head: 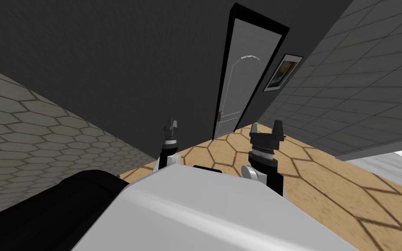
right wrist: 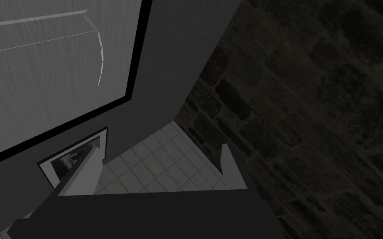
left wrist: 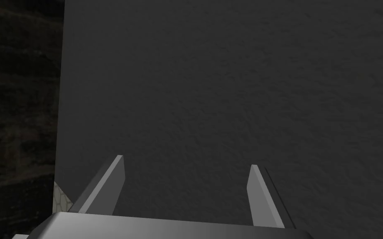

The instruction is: Pull the door open

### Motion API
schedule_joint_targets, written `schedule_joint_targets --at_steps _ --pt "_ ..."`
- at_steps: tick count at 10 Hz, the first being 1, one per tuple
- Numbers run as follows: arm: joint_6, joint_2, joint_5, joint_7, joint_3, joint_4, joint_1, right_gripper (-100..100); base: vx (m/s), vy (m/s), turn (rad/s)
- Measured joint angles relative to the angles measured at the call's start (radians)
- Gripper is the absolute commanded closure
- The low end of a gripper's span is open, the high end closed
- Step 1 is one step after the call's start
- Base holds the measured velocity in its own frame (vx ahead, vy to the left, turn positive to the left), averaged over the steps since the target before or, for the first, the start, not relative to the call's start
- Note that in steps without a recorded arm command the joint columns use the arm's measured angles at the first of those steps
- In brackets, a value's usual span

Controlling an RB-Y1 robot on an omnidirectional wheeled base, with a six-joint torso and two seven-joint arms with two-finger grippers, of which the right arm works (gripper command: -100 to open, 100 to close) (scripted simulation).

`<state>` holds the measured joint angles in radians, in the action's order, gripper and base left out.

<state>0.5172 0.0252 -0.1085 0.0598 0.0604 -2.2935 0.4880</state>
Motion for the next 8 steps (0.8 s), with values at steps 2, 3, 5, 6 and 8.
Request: schedule_joint_targets --at_steps 2,3,5,6,8 --pt "0.007 0.01 0.03 -0.026 -0.023 0.027 0.005 -100 0.143 -0.026 0.206" --pt "0.013 0.015 0.048 -0.044 -0.039 0.047 0.008 -100 0.173 -0.042 0.246" --pt "0.017 0.021 0.088 -0.082 -0.067 0.083 0.006 -100 0.135 -0.062 0.221" --pt "0.02 0.025 0.109 -0.103 -0.085 0.105 0.006 -100 0.132 -0.072 0.177" --pt "0.019 0.03 0.154 -0.146 -0.119 0.141 0.005 -100 0.129 -0.085 0.271"
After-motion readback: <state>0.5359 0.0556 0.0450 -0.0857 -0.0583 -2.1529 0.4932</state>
